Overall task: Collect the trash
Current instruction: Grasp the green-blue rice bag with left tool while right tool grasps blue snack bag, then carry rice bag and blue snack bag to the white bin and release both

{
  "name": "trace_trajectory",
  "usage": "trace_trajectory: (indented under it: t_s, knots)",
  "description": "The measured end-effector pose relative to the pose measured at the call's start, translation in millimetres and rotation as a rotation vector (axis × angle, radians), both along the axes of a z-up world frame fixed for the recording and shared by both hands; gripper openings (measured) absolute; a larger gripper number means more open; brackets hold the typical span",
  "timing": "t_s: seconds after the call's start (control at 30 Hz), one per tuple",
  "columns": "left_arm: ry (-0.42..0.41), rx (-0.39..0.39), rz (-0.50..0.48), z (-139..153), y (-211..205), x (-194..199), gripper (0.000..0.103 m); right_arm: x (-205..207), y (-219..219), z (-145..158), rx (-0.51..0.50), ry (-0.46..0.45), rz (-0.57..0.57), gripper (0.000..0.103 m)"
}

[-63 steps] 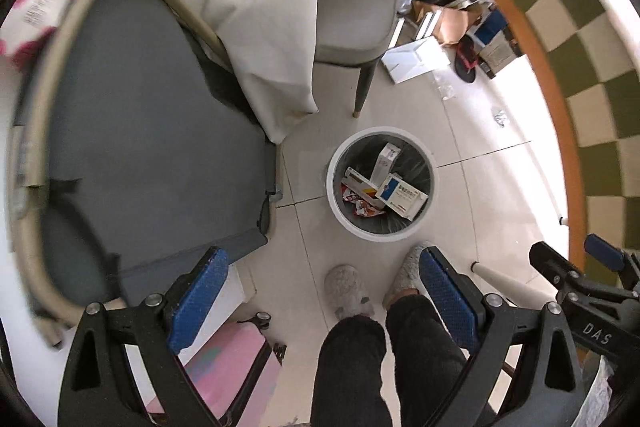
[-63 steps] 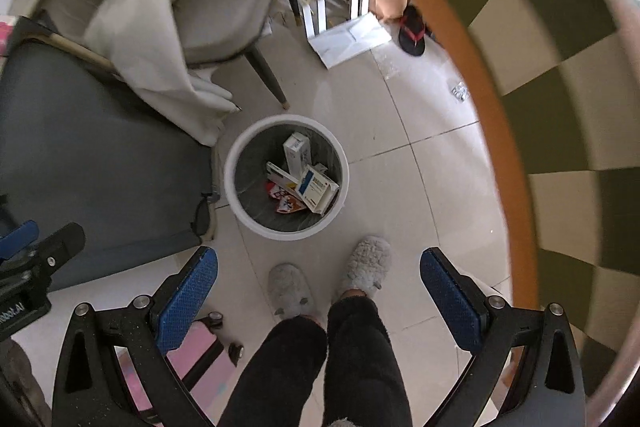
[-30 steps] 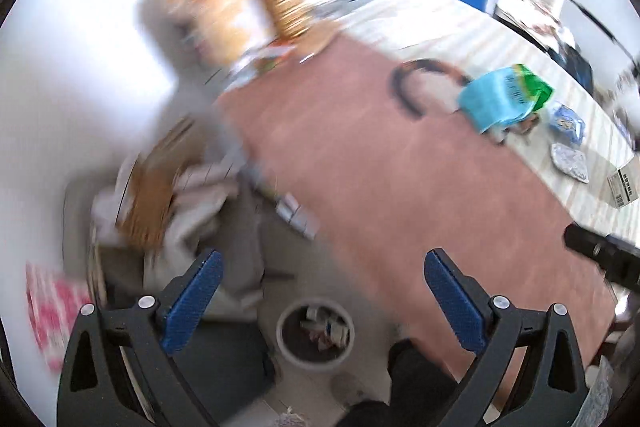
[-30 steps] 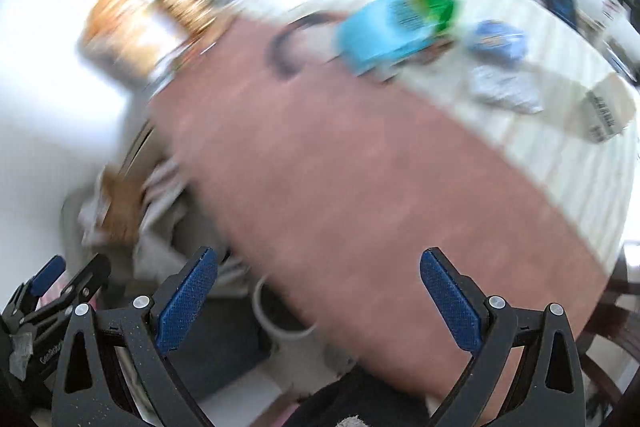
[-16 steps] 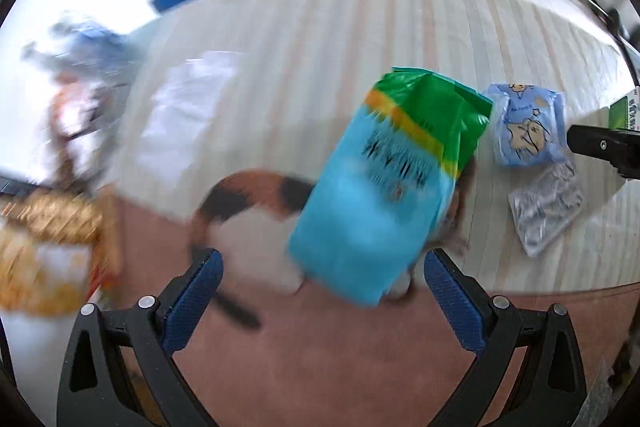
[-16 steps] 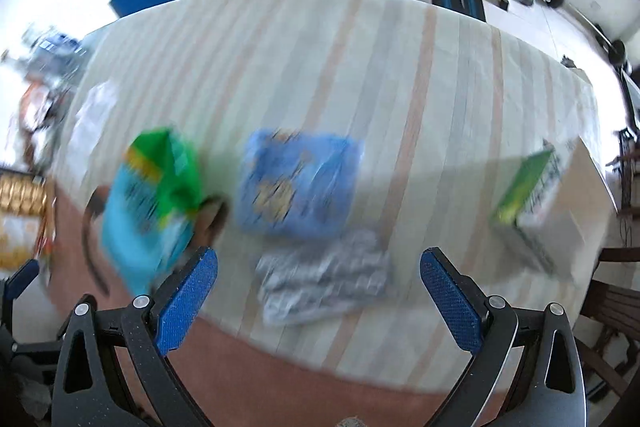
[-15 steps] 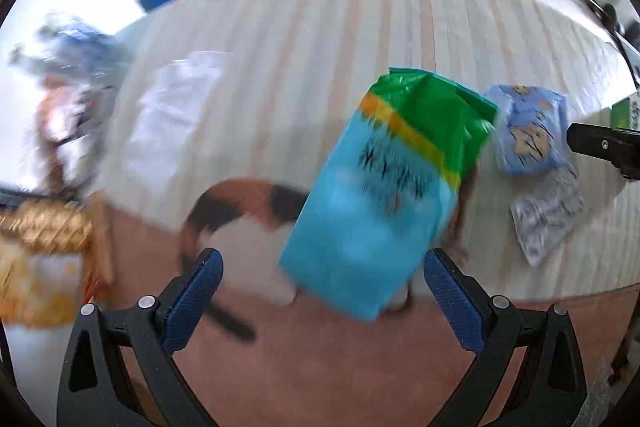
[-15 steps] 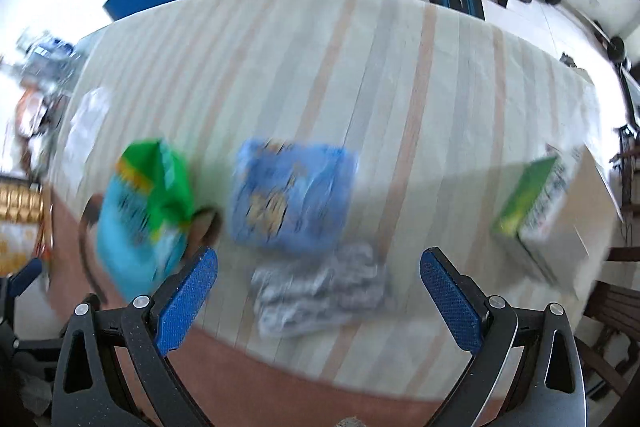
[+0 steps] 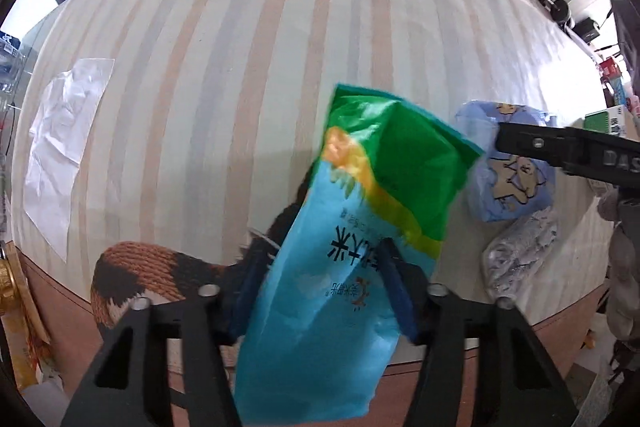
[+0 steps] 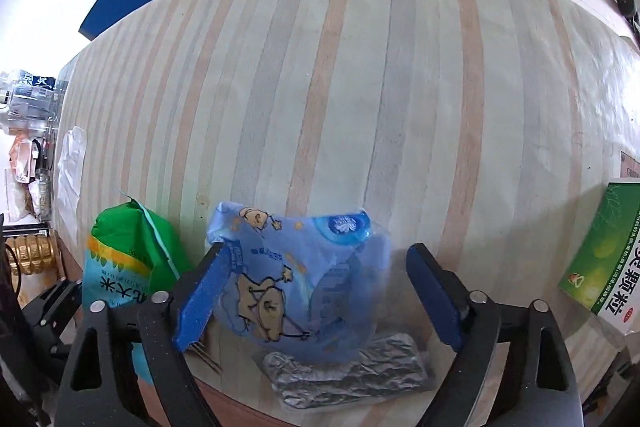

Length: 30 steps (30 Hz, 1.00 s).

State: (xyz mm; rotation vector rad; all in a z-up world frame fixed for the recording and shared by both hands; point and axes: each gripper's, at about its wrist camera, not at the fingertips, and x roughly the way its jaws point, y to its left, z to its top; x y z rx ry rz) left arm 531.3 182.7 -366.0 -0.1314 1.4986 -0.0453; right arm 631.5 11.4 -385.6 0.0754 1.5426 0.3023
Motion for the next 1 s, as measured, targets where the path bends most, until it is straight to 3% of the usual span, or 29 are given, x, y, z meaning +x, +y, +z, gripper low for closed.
trace_trajectory:
  t_s: [0.1, 0.17, 0.33, 0.57, 0.83, 1.0]
  knots:
    - [-0.009, -0.016, 0.016, 10, -9, -4, 0.028, -5, 5, 7, -0.029, -0.022, 0.016, 0.065]
    - [-0.019, 0.005, 0.023, 19, -15, -8, 0.019, -7, 5, 8, -0.037, -0.030, 0.024, 0.046]
    - [-0.076, 0.077, 0.037, 52, -37, -24, 0.011, -15, -4, 20, -0.026, -0.060, 0.039, 0.024]
    - [-0.160, 0.135, 0.110, 94, -53, -53, 0.009, -27, -4, 47, -0.008, -0.129, 0.074, 0.016]
    - [-0.248, 0.172, 0.229, 135, -14, -108, 0.009, -55, -1, 94, 0.036, -0.211, 0.129, 0.014]
    - [-0.296, 0.190, 0.312, 165, -12, -156, 0.009, -91, 1, 125, 0.050, -0.266, 0.180, 0.014]
